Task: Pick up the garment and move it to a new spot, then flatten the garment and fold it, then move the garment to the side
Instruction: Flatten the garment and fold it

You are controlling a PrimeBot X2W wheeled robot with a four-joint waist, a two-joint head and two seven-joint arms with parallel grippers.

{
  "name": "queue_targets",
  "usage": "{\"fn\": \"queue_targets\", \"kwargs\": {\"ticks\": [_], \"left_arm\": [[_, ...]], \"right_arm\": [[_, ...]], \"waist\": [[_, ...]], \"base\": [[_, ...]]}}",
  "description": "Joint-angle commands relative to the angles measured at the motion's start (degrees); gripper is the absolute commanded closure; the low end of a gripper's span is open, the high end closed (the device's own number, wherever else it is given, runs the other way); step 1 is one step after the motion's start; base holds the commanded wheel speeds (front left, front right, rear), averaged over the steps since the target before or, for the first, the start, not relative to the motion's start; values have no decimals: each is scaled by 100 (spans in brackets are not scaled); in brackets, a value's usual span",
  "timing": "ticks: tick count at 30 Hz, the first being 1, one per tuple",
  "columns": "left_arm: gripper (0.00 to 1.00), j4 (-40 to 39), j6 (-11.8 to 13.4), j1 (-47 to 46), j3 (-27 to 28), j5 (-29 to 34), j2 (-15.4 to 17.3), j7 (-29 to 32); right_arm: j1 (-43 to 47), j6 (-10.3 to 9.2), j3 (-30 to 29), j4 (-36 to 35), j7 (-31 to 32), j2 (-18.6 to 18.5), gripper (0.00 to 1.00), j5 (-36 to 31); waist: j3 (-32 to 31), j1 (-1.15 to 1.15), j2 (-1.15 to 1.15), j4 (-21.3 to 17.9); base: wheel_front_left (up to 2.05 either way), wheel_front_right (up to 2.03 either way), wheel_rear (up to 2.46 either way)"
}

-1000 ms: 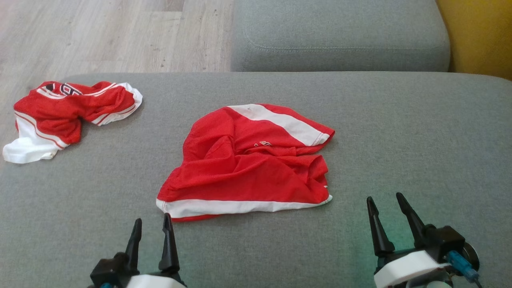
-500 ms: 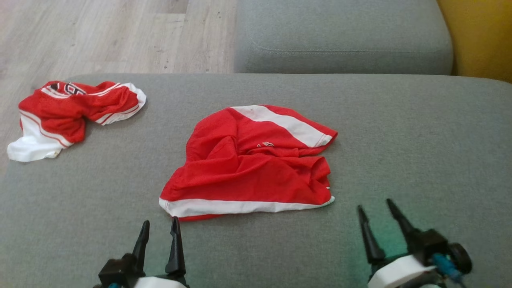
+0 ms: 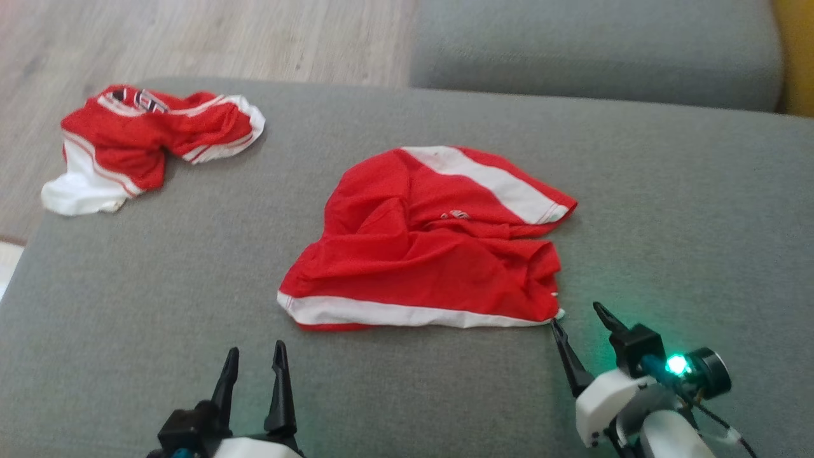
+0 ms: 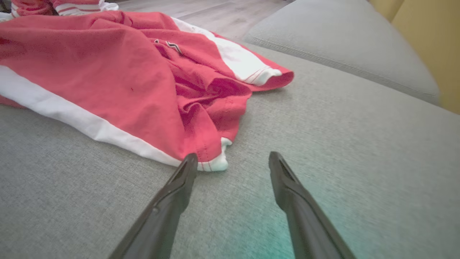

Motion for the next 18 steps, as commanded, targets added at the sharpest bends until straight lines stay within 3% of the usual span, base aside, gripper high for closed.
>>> {"fn": "queue_targets", "kwargs": {"ticks": [1, 8, 10, 12, 14, 16, 18], "left_arm": [[0, -197, 39, -295, 143, 50, 33, -48], [0, -184, 44, -395, 152, 53, 6, -80], [0, -173, 43, -418, 151, 55, -5, -91], [0, -149, 42, -441, 158, 55, -14, -105], [0, -133, 43, -446, 166, 52, -15, -113], [0, -118, 49, -448, 186, 44, -10, -120], [0, -107, 47, -453, 211, 24, 0, -125]], "right_arm": [[-411, -4, 102, 64, -65, -25, 0, -86], [-837, -4, 94, 636, -130, -25, 0, -162], [-937, -4, 129, 798, -138, -25, 20, -132], [-1018, -4, 173, 1050, -41, -25, 67, 15], [-1038, -4, 220, 1166, 37, -25, 77, 192], [-1035, -4, 245, 1198, 111, -25, 99, 351], [-1021, -4, 254, 1167, 108, -25, 100, 530]], "waist": [[181, 0, 0, 137], [429, 0, 0, 286], [475, 0, 0, 314], [503, 0, 0, 325], [503, 0, 0, 319], [493, 0, 0, 297], [486, 0, 0, 254]], "base": [[0, 0, 0], [0, 0, 0], [0, 0, 0], [0, 0, 0], [0, 0, 0], [0, 0, 0], [0, 0, 0]]}}
